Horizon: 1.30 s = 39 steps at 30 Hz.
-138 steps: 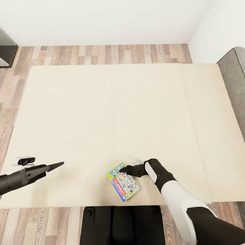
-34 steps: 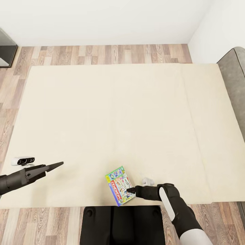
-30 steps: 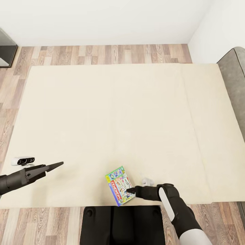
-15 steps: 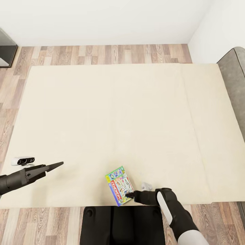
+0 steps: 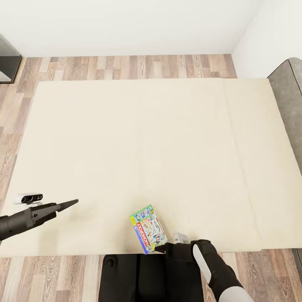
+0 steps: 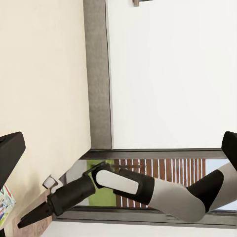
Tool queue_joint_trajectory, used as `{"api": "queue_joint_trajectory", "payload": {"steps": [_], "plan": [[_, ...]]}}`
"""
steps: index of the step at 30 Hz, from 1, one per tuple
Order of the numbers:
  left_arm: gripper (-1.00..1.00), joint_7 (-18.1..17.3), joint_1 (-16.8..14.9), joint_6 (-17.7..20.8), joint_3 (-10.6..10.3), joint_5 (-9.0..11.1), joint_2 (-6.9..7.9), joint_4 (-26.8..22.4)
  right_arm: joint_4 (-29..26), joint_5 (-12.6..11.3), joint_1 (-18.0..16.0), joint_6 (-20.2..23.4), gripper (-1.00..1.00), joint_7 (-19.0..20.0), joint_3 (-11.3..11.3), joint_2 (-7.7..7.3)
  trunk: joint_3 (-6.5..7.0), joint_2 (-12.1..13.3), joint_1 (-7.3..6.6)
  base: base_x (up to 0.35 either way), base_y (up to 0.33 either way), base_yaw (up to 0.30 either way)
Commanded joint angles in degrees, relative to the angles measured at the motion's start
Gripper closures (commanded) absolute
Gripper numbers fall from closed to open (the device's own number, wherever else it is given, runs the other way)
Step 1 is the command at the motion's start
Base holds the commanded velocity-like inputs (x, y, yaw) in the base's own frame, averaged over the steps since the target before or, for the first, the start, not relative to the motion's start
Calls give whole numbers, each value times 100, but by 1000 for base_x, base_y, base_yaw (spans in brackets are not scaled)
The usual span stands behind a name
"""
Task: Put all the toys in the child's room - the three board games (two on the bed and one on the table), the two jigsaw puzzles on the table, and the tennis ball on the table - inside the toy box on the table in the child's room.
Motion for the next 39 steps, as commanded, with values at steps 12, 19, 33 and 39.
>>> {"api": "queue_joint_trajectory", "payload": {"steps": [12,19,33,39], "plan": [[-100,-21,-1,61,1,-3,2,-1,46,-20,-53,-56,-100,-7,0,20,-6,-9,3,0,0,0],[-100,-21,-1,61,3,-3,8,-1,37,-26,-88,-51,-100,-6,0,27,-6,-9,3,0,0,0],[-100,-21,-1,61,2,-3,10,-1,-2,-26,-273,-40,-100,-5,0,80,-6,-9,3,0,0,0],[-100,-21,-1,61,0,-3,9,-1,-1,-27,-384,-41,-100,-7,0,98,-6,-9,3,0,0,0]]}}
